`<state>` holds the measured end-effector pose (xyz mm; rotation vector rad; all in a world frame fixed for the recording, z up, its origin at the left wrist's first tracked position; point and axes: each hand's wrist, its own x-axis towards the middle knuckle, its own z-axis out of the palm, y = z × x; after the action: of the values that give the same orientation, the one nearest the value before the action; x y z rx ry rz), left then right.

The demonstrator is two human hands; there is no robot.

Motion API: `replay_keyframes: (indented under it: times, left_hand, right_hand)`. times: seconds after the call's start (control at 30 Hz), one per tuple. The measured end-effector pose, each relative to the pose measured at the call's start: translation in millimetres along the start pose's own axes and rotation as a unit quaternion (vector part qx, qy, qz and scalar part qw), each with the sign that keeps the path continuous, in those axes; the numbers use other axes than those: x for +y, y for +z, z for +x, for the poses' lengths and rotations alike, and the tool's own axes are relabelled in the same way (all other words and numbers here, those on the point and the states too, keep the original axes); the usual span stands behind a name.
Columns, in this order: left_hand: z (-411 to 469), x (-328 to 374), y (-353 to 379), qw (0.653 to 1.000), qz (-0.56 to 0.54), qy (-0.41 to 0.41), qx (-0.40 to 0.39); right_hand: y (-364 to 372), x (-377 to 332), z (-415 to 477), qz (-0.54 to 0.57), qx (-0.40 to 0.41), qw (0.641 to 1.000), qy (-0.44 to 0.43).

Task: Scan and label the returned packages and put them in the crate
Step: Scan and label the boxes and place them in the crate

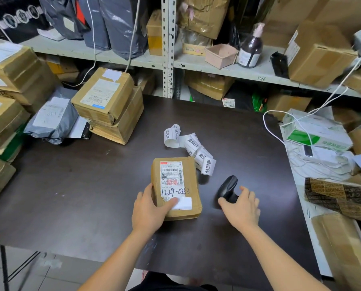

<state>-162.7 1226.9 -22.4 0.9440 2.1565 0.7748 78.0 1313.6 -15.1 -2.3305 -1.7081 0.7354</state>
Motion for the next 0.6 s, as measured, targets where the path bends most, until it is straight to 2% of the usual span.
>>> replay_keyframes:
  times: [0.1, 0.17, 0.3, 0.4, 0.47, 0.53, 0.6]
  left_hand:
    - [-0.9, 2.0, -0.7, 1.0, -0.002, 0.007, -0.008]
    - [-2.1, 3.3, -2.0, 1.0, 0.0, 0.015, -0.016]
    - [-4.5, 0.4, -7.7, 1.0, 0.013, 0.007, -0.019]
    - [-5.2, -3.9, -12.7, 1.0, 0.015, -0.016, -0.002]
    - [-5.5, -3.9, -16.3, 1.0, 0.006, -0.02, 0.017]
    - [-5.6, -1.1, -19.5, 0.999, 0.005, -0.005, 0.049]
    - [-5.9, 4.8, -22.6, 0.995, 0.011, 0.028, 0.091]
  right_hand:
    - [-13.0, -16.6, 10.8, 0.115, 0.09, 0.988, -0.051]
    - [-22.1, -34.2, 26.9, 0.136, 0.093, 0.98, -0.115]
    - [-31.5, -75.8, 59.5, 0.061, 0.01, 0.978, -0.197]
    - [-30.1, -92.2, 73.9, -0.087, -0.096, 0.967, -0.22]
    - [-27.9, -94.7, 78.8, -0.162, -0.132, 0.951, -0.227]
    - [-26.4, -93.2, 82.2, -0.169, -0.134, 0.95, -0.227]
    - [-27.9, -90.7, 82.5, -0.104, -0.13, 0.959, -0.229]
